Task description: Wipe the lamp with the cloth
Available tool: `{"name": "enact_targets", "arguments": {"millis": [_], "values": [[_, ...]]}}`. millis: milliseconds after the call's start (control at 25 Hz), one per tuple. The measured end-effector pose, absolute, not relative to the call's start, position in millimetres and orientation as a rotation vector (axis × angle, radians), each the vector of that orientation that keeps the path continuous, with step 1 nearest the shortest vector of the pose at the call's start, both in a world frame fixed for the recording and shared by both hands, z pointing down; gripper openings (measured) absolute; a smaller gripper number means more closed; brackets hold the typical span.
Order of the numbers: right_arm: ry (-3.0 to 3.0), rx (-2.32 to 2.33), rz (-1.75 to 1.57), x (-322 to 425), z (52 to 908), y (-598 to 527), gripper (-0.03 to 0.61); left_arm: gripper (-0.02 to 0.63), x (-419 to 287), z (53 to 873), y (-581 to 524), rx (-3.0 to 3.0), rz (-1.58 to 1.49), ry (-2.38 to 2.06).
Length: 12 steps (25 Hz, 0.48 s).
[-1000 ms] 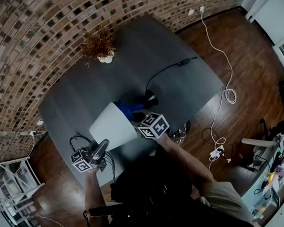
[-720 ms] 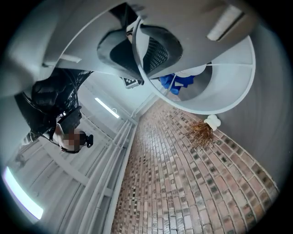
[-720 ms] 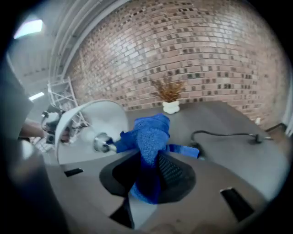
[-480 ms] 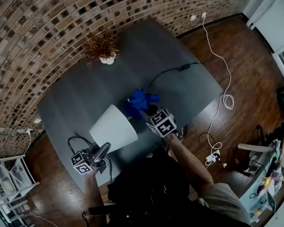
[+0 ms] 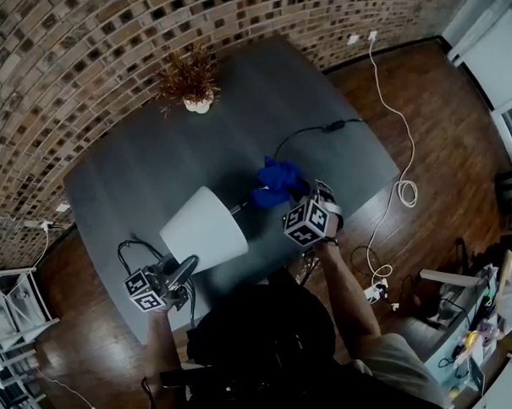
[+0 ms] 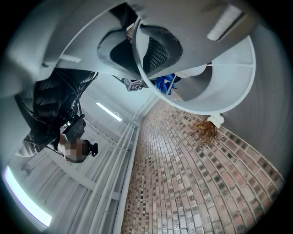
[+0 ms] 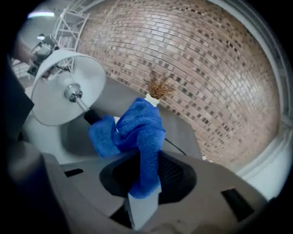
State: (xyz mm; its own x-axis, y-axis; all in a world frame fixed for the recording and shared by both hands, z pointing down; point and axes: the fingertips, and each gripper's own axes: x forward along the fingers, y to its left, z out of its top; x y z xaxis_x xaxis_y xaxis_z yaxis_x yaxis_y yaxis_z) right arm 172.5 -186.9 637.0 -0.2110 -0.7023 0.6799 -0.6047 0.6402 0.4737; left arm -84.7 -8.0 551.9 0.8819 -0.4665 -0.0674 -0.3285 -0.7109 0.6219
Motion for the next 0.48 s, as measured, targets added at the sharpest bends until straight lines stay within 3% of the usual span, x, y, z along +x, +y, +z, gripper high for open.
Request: {"name": "enact_targets", "arguments": {"millis": [120,240,360,480], "values": [[-1.909,1.189,-0.063,198.9,610.4,-192.6,0.095,0.017,-80.8,552.8,-4.7,2.437,-0.277,-0.570],[-2.109,1.143,-0.002,160.6,590.8,-175.3,0.095,0.017,-79.0,553.4,0.8,2.457,-0.255,-0.570],[-2.164,0.960,-0.076,121.1,611.1,-151.8,0.095,0.017,-74.0,555.6,8.7,2.484,-0.234,-0.553],[-1.994,1.002,-0.114,147.0,627.0,-160.9,0.096,0.015,-65.6,558.6,17.0,2.515,-0.190,-0.523]]}}
